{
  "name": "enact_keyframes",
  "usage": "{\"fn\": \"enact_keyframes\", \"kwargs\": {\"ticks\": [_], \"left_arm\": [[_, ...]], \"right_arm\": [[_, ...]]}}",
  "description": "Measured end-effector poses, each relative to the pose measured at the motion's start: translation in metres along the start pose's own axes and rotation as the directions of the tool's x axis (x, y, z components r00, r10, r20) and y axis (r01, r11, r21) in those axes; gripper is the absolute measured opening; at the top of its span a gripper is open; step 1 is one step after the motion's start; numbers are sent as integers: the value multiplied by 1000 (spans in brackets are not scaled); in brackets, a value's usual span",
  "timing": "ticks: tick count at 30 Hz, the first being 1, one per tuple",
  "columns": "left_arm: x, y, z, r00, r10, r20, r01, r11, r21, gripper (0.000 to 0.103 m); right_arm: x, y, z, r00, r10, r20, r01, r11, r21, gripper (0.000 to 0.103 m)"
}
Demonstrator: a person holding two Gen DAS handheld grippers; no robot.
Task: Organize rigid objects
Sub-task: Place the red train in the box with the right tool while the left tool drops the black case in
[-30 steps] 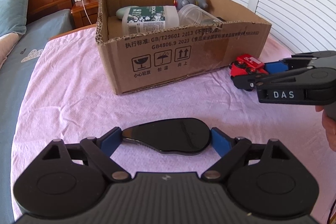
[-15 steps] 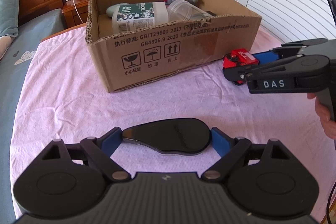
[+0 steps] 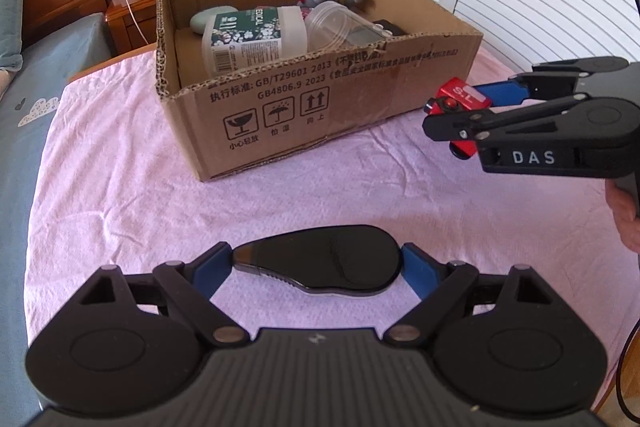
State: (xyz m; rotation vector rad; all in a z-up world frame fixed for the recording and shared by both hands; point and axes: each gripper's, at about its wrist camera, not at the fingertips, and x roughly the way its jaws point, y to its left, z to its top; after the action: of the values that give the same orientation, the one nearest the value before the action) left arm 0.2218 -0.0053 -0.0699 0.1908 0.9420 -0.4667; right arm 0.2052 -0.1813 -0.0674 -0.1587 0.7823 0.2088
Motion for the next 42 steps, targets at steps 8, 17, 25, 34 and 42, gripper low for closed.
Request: {"fn": "enact_keyframes", "kwargs": {"ticks": [8, 17, 25, 34, 42], "left_arm": [[-32, 1, 18, 1000, -11, 22, 10, 999, 40, 89], [-49, 13, 59, 993, 45, 109, -51, 997, 51, 89], [-36, 31, 91, 990, 78, 119, -79, 997, 11, 89], [-26, 42, 127, 985, 113, 133, -114, 993, 1, 89], [13, 44, 179, 982, 145, 117, -143, 989, -26, 89]], "right_arm": [[-45, -9, 24, 996, 49, 76, -46, 998, -36, 54], [-8, -24, 97, 995, -4, 97, 12, 997, -82, 54], [74, -45, 143, 1000, 5, -3, -5, 999, 39, 54], [56, -57, 133, 999, -26, 34, 21, 991, 132, 103], [10, -56, 96, 996, -31, -85, 48, 979, 199, 103]]}}
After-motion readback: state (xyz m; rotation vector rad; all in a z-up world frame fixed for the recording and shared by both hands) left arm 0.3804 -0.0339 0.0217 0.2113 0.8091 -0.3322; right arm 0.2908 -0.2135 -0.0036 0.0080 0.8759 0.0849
